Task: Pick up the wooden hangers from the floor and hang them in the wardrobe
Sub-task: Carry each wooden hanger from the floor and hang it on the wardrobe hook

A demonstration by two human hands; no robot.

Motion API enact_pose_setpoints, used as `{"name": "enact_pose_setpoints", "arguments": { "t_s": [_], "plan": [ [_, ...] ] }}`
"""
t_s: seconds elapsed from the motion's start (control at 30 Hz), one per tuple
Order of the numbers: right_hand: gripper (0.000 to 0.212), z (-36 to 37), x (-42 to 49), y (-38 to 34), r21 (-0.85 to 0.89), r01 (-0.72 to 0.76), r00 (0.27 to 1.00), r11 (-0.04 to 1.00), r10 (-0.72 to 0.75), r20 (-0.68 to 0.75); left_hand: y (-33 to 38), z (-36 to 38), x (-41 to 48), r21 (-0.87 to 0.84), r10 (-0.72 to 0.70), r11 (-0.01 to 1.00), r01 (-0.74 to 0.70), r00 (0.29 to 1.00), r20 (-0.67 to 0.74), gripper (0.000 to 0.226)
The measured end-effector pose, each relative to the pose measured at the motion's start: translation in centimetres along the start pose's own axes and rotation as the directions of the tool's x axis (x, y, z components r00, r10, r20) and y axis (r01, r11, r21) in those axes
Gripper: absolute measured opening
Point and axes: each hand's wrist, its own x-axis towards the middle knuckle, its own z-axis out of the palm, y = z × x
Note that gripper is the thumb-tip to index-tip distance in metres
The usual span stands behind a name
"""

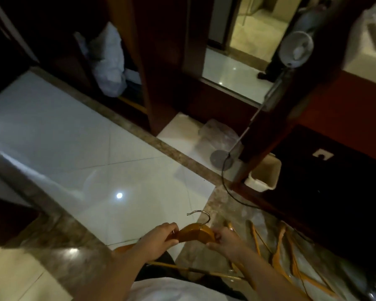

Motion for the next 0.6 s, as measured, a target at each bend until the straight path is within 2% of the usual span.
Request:
{"name": "enact_pose_setpoints", "arguments": {
  "t_s": [0.1,0.17,0.33,0.6],
  "plan": [
    [0.015,0.6,4.6,-5.7,-0.098,0.037,0.999,0.995,-0.035,0.023,-4.8,-4.1,-0.5,-0.040,-0.050,0.998,0.048,0.997,-0.053,0.022],
    [0.018,0.9,7.7,-10.0,-0.147,0.081,0.996,0.986,-0.075,0.045,-7.9,-7.6,-0.6,-0.051,-0.068,0.997,0.064,0.995,-0.079,0.021],
    [0.025,0.9,14.8,-20.7,-0.180,0.181,0.982,0.967,-0.168,0.083,-14.9,-17.3,-1.3,-0.046,-0.093,0.995,0.086,0.979,-0.180,0.011],
    [0.018,-0.7,23.6,-33.7,-0.219,0.319,0.944,0.922,-0.288,0.158,-21.5,-27.9,-1.1,-0.122,-0.200,0.978,0.167,0.914,-0.352,0.020]
  ]
}}
